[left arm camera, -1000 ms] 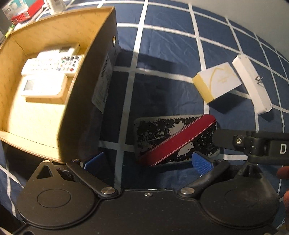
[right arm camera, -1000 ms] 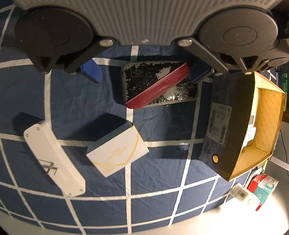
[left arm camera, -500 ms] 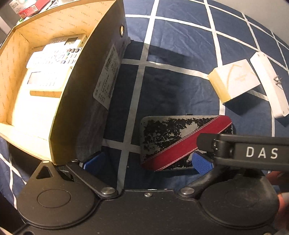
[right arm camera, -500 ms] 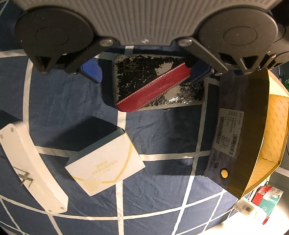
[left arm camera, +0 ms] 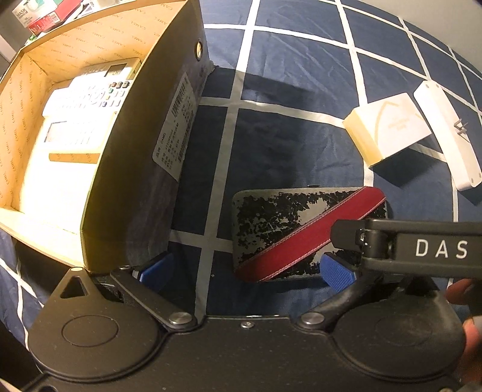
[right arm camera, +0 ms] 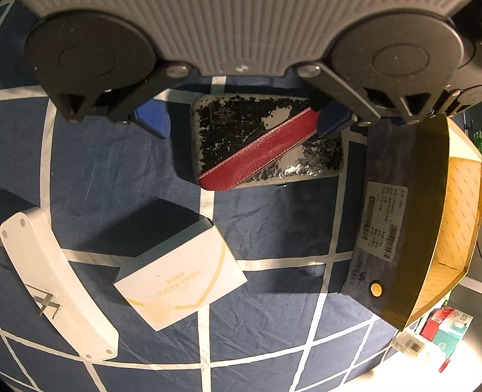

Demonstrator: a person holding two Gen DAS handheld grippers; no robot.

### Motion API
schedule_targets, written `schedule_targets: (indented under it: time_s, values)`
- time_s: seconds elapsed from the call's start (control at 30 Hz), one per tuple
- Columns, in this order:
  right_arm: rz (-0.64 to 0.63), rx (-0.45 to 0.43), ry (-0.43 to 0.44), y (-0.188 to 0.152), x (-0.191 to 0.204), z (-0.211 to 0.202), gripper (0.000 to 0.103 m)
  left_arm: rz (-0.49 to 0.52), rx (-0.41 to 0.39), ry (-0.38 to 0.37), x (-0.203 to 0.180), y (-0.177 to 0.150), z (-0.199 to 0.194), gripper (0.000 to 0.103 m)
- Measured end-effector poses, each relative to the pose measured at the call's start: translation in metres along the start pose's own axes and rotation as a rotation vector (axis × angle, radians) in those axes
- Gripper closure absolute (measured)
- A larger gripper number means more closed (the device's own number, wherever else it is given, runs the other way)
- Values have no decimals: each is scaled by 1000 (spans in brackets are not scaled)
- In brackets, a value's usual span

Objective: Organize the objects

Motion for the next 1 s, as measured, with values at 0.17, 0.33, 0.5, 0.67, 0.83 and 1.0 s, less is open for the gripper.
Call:
schedule_targets:
  time_s: [0.17, 0.33, 0.5, 0.67, 0.83, 1.0]
  values:
    - [-1, 0, 2, -1, 0, -1, 0, -3, 7, -36, -2, -2, 0, 0]
    - [-3, -1, 7, -3, -1, -3, 0, 4, 15, -62, -5, -4, 3, 0]
    - [-5, -1, 15, -3, -2, -3, 0, -4, 22, -95, -3, -3, 10, 0]
    - [-18, 11, 24, -3, 1, 4, 0, -10, 32, -127, -2, -2, 21, 0]
    - [-21, 22, 17, 0, 4, 11, 0, -7, 36, -162, 0, 2, 31, 0]
    - [-19, 33, 7, -1, 12, 19, 0, -14, 50, -190, 2, 5, 41, 0]
Point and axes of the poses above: each gripper's, at about its wrist camera, not at the fingertips, and z roughly the way its jaws point, x to its left, y to its top, the point moved 4 cm from there along z, roughly the way its jaws point, and after that the axes turned 9 degrees about z, right-handed, at the moved point
